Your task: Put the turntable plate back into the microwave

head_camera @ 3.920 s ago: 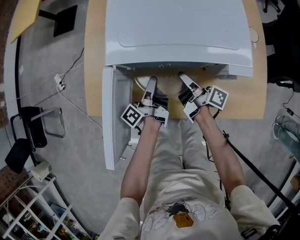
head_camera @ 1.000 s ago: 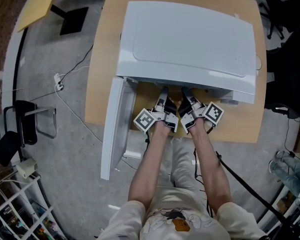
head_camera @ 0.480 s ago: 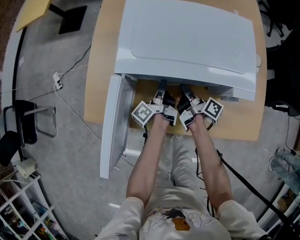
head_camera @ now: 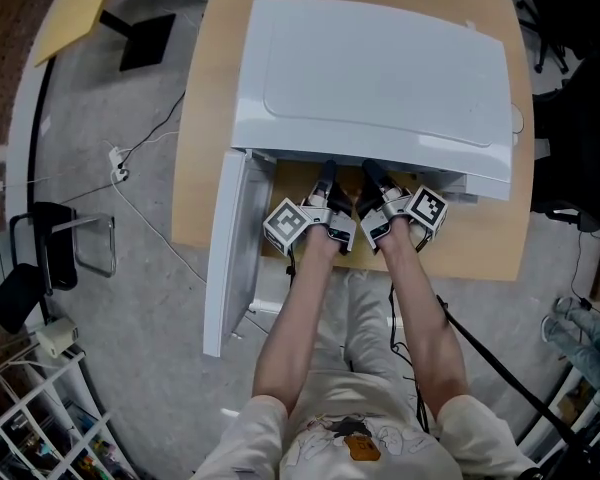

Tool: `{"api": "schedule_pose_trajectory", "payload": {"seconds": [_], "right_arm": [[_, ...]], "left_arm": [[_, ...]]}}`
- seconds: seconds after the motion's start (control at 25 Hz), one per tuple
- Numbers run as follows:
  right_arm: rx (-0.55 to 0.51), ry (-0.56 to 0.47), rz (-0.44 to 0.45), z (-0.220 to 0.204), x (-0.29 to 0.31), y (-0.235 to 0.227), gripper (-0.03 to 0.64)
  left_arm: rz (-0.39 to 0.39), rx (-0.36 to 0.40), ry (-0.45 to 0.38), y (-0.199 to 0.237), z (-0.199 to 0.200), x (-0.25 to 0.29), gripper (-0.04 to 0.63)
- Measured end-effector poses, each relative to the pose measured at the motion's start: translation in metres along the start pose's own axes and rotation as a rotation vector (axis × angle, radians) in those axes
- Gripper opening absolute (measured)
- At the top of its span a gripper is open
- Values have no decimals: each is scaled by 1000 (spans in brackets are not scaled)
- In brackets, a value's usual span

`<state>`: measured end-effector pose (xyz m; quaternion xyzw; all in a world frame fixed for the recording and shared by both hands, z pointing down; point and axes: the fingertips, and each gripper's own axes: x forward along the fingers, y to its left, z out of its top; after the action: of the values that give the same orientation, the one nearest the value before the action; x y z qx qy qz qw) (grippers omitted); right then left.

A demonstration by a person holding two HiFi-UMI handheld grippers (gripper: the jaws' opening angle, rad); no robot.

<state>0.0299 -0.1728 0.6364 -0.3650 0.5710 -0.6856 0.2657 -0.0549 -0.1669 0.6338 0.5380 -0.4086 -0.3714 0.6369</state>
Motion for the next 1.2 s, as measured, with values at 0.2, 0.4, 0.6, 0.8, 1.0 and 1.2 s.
{"api": "schedule_pose_trajectory", "payload": {"seconds": [0.2,0.4,0.6,0.8,1.0,1.2], "right_arm": [[-13,-9,-24,4,5,-3,29],[16,-32,-10,3,3,1,8],[25,-51,-17,4,-8,-6,8],[35,-50,-17,0,-11,-5,8],[45,-51,-14,-3,-18,-5,8],[53,-56,-14,-6,-24,-7,8]], "left_arm": [[2,-4,-12,6,2,-6,-2],[27,-15,-12,15,9,3,-5],[30,-21,-29,12,13,7,-6],[39,-10,13,10,1,15,-3],[33,-14,33,5,-4,22,-3],[29,-9,56,2,-7,17,-2]]}}
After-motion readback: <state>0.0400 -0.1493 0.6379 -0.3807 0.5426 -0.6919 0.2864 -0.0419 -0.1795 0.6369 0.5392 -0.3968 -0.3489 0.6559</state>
